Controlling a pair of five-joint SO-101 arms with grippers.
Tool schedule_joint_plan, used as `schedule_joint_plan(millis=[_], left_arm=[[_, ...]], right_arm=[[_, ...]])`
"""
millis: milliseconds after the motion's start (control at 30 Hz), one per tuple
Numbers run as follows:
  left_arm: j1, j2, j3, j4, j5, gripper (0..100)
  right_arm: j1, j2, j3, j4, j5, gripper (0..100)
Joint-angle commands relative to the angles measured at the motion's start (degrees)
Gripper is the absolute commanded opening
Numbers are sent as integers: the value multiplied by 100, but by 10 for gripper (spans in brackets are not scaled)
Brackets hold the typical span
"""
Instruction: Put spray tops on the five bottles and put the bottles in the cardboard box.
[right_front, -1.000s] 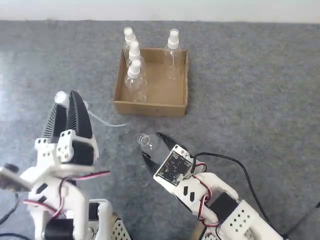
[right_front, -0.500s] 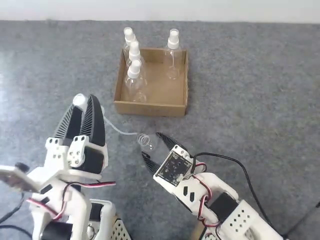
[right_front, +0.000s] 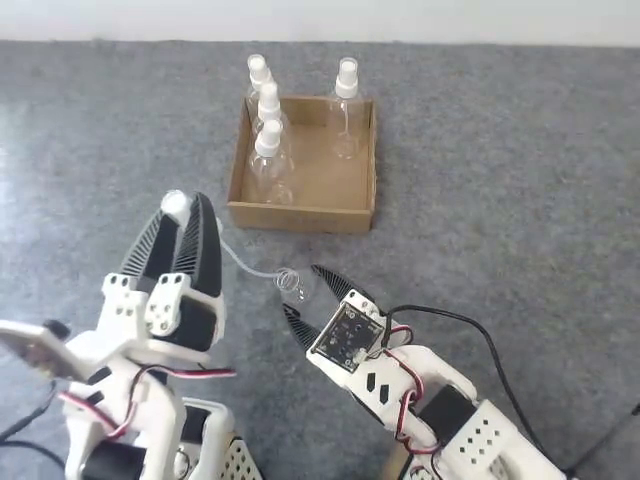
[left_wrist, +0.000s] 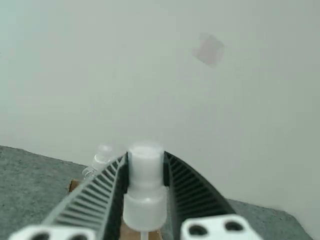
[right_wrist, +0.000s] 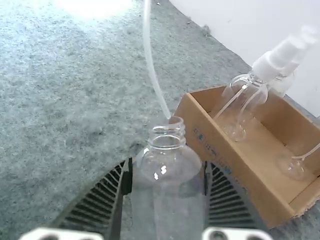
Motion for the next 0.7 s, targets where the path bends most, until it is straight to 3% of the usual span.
schedule_joint_plan(millis=[0, 400, 667], left_arm=[[176, -97, 75, -44, -167, 13], [220, -88, 286, -53, -167, 13], [229, -88, 945, -466, -167, 49]], right_arm=[[-31, -101, -88, -154, 123, 104], [-40, -119, -88, -154, 123, 104], [-40, -127, -88, -154, 114, 104]])
